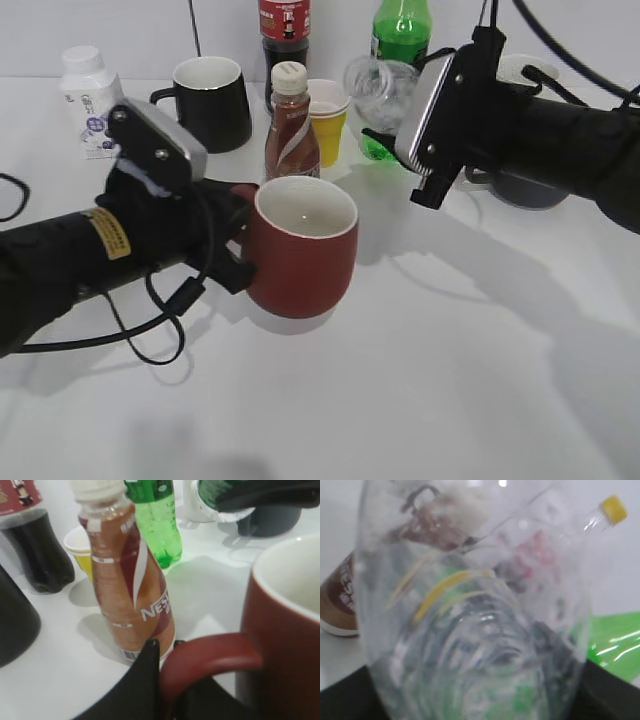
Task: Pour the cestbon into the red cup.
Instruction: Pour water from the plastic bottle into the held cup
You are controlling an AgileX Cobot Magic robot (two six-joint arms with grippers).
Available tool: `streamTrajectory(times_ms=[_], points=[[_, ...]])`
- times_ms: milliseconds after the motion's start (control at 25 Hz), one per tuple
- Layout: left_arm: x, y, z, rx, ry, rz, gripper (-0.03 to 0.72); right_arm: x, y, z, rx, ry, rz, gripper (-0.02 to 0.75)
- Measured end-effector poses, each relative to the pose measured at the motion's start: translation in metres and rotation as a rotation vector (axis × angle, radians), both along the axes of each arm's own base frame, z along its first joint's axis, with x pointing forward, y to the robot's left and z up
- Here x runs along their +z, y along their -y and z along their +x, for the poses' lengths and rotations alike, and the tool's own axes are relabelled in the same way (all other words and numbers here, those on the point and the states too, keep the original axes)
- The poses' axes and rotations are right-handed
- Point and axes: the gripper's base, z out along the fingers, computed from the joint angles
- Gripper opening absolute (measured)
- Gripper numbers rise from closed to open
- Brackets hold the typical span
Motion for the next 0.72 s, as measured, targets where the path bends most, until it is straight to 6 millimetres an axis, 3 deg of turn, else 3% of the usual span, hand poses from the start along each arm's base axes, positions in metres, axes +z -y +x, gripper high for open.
streamTrajectory(times_ms=[720], points=[[0.0036, 0.0088, 0.0041, -0.065, 0.052, 0.000, 0.043, -0.0006, 0.0003, 0.0002, 0.067, 0.289, -0.304, 0.468]])
